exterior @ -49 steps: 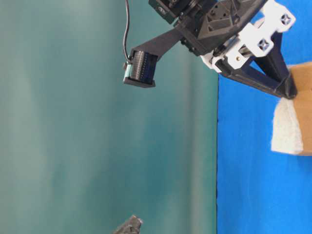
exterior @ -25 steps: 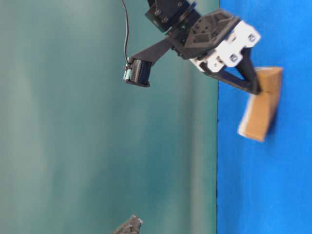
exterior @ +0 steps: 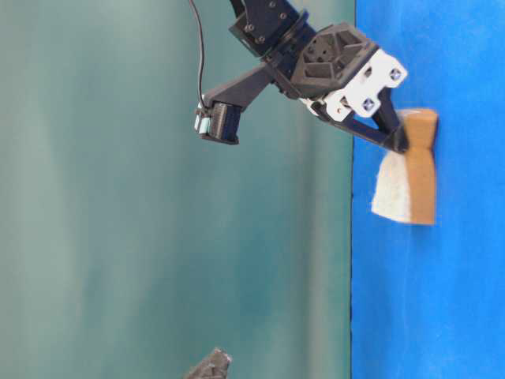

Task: Hand over the sponge with the left arm and wipe it with the right arm.
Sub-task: 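Move the held sponge down and left across the table with right gripper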

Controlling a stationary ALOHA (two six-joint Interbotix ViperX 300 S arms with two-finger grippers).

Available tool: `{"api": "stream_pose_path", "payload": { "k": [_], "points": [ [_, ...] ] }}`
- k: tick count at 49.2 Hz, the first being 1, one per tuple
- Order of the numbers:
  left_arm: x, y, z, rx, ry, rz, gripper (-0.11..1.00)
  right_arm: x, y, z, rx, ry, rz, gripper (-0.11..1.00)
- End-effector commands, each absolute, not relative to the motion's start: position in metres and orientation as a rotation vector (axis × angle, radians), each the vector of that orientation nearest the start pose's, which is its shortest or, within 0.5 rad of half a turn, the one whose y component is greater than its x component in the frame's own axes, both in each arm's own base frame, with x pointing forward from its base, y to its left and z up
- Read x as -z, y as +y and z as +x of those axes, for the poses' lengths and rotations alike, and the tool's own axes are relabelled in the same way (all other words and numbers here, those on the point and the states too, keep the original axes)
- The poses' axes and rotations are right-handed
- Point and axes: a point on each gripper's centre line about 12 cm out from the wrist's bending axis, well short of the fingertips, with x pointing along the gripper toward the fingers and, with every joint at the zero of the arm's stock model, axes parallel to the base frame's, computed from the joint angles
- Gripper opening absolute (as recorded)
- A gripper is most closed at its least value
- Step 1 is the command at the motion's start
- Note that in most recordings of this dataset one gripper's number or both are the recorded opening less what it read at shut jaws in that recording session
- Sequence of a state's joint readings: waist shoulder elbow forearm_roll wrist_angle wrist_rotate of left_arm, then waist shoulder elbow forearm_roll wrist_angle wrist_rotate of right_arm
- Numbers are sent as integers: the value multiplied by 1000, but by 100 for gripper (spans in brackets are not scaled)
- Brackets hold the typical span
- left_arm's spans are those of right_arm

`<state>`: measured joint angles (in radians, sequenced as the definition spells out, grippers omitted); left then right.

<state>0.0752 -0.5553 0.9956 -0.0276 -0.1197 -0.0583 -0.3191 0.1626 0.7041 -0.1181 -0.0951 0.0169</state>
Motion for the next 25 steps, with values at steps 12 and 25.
{"api": "stream_pose_path", "payload": {
  "k": [12,25],
  "points": [
    [-254,20,277,-88,296,-94,82,-109,-23,385,58,762,36,10],
    [-254,20,277,-88,296,-94,82,-119,29,387,-38,745,67,10]
  ]
}}
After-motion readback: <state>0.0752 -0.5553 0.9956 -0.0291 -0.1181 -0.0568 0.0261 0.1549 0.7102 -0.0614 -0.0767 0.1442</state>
